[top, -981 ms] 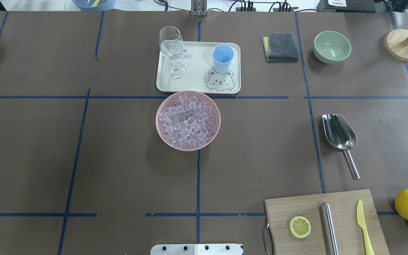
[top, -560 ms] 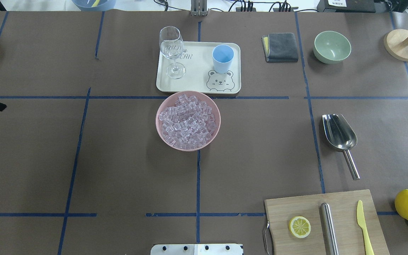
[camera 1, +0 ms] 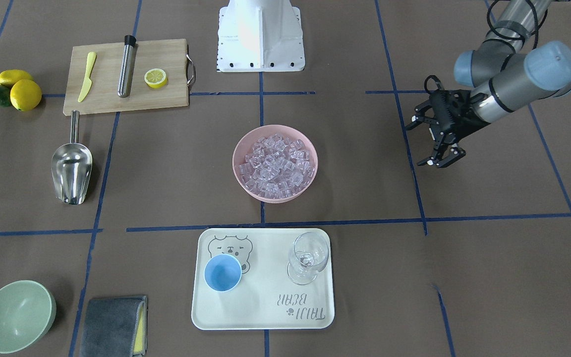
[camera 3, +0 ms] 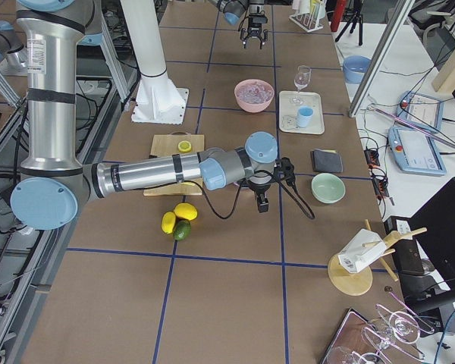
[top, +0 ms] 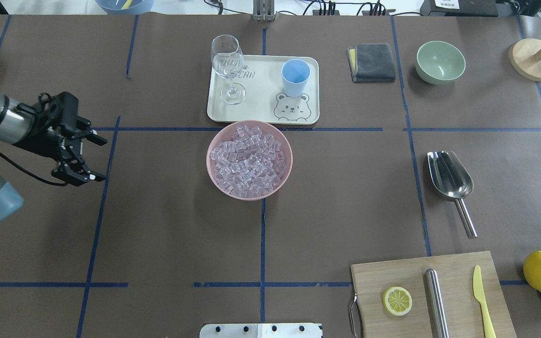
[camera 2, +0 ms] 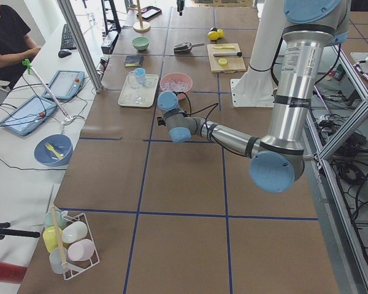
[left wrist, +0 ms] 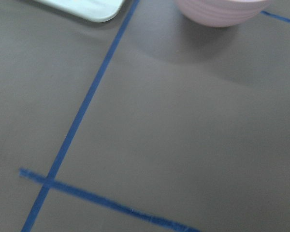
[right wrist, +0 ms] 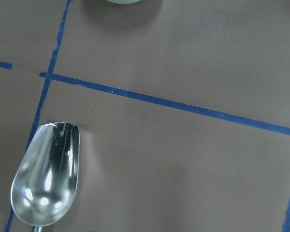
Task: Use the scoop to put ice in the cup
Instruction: 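Move the left gripper beside the pink bowl of ice cubes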
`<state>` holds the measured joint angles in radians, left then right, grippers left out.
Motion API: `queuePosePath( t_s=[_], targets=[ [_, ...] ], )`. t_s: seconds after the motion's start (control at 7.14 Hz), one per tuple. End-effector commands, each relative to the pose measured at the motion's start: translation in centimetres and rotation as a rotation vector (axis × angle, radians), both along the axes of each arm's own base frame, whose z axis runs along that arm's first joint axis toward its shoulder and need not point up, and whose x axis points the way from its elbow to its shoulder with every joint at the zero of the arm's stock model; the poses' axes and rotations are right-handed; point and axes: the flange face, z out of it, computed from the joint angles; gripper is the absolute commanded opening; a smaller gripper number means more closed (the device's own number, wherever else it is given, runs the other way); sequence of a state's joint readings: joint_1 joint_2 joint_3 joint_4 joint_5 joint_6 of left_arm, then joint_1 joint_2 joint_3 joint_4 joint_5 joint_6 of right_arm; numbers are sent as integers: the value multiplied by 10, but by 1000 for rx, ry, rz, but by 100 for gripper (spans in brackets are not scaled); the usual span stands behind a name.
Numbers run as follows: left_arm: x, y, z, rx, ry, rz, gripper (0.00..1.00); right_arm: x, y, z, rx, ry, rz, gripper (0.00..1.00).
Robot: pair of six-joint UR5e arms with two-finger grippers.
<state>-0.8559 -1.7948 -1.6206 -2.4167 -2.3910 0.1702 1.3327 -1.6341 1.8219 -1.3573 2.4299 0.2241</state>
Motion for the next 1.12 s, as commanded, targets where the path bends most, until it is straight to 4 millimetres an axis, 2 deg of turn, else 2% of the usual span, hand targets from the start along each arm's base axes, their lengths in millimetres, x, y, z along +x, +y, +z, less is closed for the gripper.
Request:
queuePosePath(
  t_s=[0.0, 0.14, 0.28, 0.7, 0.98],
  targets=[
    [93, 17, -49, 100, 23, 21, 100, -18, 7, -30, -27, -23, 20, 100],
    [113, 22, -58, 123, 24, 5, 100, -25, 9, -36, -19, -27, 7, 100],
    [122, 12, -70, 143, 26, -30, 100, -32, 12, -44, -5, -32, -7, 100],
    [124, 14, -62, 210, 102, -34, 100, -58, 21, -58, -15, -42, -38, 100],
    [135, 12, -66, 246, 82, -129, 100, -81, 35, -65, -105, -41, -16, 100]
  ],
)
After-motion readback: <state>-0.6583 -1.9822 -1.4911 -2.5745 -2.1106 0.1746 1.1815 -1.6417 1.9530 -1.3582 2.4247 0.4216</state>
